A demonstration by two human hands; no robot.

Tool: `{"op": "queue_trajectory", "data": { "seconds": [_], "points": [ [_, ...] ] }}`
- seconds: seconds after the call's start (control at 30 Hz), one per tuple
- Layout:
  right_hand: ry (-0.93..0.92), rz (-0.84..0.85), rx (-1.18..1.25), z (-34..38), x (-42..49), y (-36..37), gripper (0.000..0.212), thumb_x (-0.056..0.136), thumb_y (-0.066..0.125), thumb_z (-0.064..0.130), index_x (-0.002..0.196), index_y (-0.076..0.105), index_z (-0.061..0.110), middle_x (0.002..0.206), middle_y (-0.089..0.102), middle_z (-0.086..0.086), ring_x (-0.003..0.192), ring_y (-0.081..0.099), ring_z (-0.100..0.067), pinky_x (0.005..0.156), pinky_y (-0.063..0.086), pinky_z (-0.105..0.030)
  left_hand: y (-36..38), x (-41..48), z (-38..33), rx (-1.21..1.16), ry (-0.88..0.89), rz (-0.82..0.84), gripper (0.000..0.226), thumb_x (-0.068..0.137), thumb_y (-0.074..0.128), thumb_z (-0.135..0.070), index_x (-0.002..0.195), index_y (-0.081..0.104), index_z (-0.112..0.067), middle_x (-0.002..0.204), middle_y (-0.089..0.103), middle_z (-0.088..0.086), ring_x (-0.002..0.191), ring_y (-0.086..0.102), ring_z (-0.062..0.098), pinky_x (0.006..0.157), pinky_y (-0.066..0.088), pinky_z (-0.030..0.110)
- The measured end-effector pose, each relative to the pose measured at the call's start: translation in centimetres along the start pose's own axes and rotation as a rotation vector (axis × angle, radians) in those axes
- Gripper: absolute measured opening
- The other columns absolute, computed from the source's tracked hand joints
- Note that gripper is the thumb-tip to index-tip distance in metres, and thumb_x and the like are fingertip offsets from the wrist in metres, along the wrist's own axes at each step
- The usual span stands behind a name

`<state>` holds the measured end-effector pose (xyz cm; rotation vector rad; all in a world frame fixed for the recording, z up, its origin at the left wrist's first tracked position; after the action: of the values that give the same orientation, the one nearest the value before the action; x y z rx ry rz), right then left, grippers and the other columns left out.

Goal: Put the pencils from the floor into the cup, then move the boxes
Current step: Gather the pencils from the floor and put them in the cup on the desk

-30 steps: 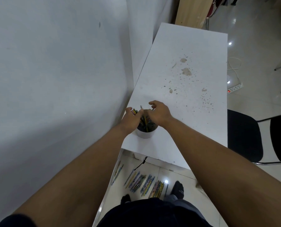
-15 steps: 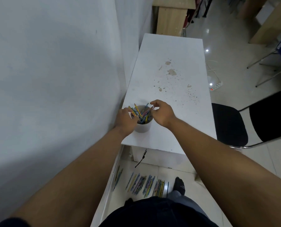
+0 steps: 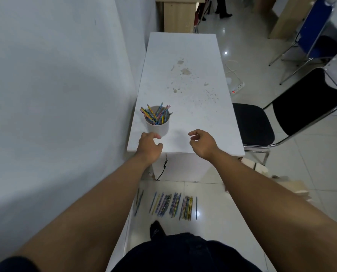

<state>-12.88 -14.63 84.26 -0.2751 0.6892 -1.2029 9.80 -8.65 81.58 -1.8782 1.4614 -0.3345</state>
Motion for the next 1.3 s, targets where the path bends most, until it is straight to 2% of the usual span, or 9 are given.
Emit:
{"op": "queue_trajectory", "data": {
  "seconds": [0.1,0.23,0.43,0.57,0.67,0.8,0.9,1.07,1.3],
  "points": [
    [0.035,0.001,0.042,-2.3,-2.3,-1.4,0.029,0.1,0.056,0.012,0.124,0.067,0.022,0.114,0.07,-0.002,0.071,0.063,-0.014,0.06,0.046,-0.021,1.6,-2.0,-0.2,0.005,-0.028,0.028,0.02,0.096,0.065,-0.019,0.114,0.063,-0.027,0.136,0.044,0.004,0.108,0.056,0.017,0.092,0.047,0.025],
    [0.05,0.012,0.043,-5.9,-6.1,-3.9,0.029,0.1,0.055,0.014,0.125,0.067,0.022,0.106,0.071,-0.001,0.071,0.064,-0.014,0.06,0.048,-0.022,4.3,-5.6,-1.0,0.029,-0.031,0.043,0.021,0.097,0.063,-0.011,0.118,0.065,-0.015,0.126,0.04,0.003,0.079,0.054,0.008,0.061,0.039,0.003],
    [0.063,0.008,0.051,-12.4,-12.3,-7.2,0.023,0.104,0.054,0.012,0.122,0.065,0.021,0.093,0.067,-0.003,0.072,0.062,-0.018,0.056,0.048,-0.02,10.1,-12.1,-2.7,0.007,-0.043,0.041,0.016,0.087,0.066,-0.024,0.098,0.064,-0.035,0.126,0.058,0.006,0.1,0.063,0.02,0.091,0.058,0.038],
    [0.113,0.02,0.072,-16.9,-15.4,-8.0,0.026,0.102,0.056,0.012,0.124,0.066,0.021,0.095,0.069,-0.002,0.07,0.063,-0.017,0.054,0.049,-0.02,14.5,-17.8,-3.2,-0.028,-0.063,0.084,0.02,0.097,0.063,-0.019,0.116,0.065,-0.024,0.131,0.047,0.001,0.098,0.055,0.011,0.086,0.045,0.021],
    [0.146,0.015,0.078,-19.2,-16.9,-7.7,0.028,0.102,0.055,0.016,0.126,0.068,0.023,0.102,0.073,-0.005,0.072,0.064,-0.018,0.058,0.048,-0.022,16.5,-20.7,-2.6,-0.019,-0.045,0.148,0.02,0.1,0.062,-0.015,0.12,0.065,-0.019,0.127,0.043,0.0,0.082,0.051,0.0,0.062,0.041,0.002],
    [0.197,-0.002,0.093,-21.2,-18.2,-6.4,0.029,0.102,0.055,0.017,0.127,0.068,0.022,0.099,0.073,-0.002,0.075,0.065,-0.016,0.056,0.047,-0.02,17.0,-22.5,-0.9,-0.016,-0.057,0.135,0.018,0.098,0.063,-0.016,0.115,0.065,-0.023,0.126,0.045,-0.001,0.101,0.055,0.013,0.09,0.045,0.019],
    [0.229,-0.004,0.11,-22.1,-18.6,-4.7,0.028,0.103,0.054,0.013,0.127,0.066,0.02,0.087,0.068,0.001,0.069,0.061,-0.012,0.048,0.045,-0.011,17.0,-22.3,1.6,0.006,-0.078,0.146,0.018,0.098,0.064,-0.015,0.115,0.064,-0.021,0.128,0.043,-0.001,0.105,0.054,0.017,0.086,0.043,0.02],
    [0.283,-0.03,0.122,-24.1,-18.1,-0.7,0.029,0.101,0.055,0.013,0.127,0.066,0.021,0.084,0.066,0.005,0.069,0.06,-0.014,0.058,0.048,-0.022,17.2,-21.3,5.8,0.002,-0.087,0.147,0.016,0.094,0.067,-0.015,0.106,0.065,-0.025,0.125,0.055,0.006,0.106,0.058,0.017,0.101,0.051,0.035],
    [0.319,-0.062,0.161,-29.4,-16.6,7.7,0.025,0.1,0.06,0.015,0.124,0.066,0.021,0.104,0.07,-0.001,0.065,0.061,-0.013,0.052,0.046,-0.018,20.5,-20.5,14.3,-0.002,-0.153,0.16,0.016,0.098,0.066,-0.014,0.112,0.064,-0.021,0.123,0.047,0.002,0.108,0.055,0.015,0.094,0.043,0.016]
  ]
}}
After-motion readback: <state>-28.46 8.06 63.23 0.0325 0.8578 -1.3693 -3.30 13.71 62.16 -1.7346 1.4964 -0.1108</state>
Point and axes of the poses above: each hand's wrist, its own x-axis towards the middle knuckle, its own y-axis out of the palm, z = x × y, the point moved 2 cm from there along x, towards the middle knuckle
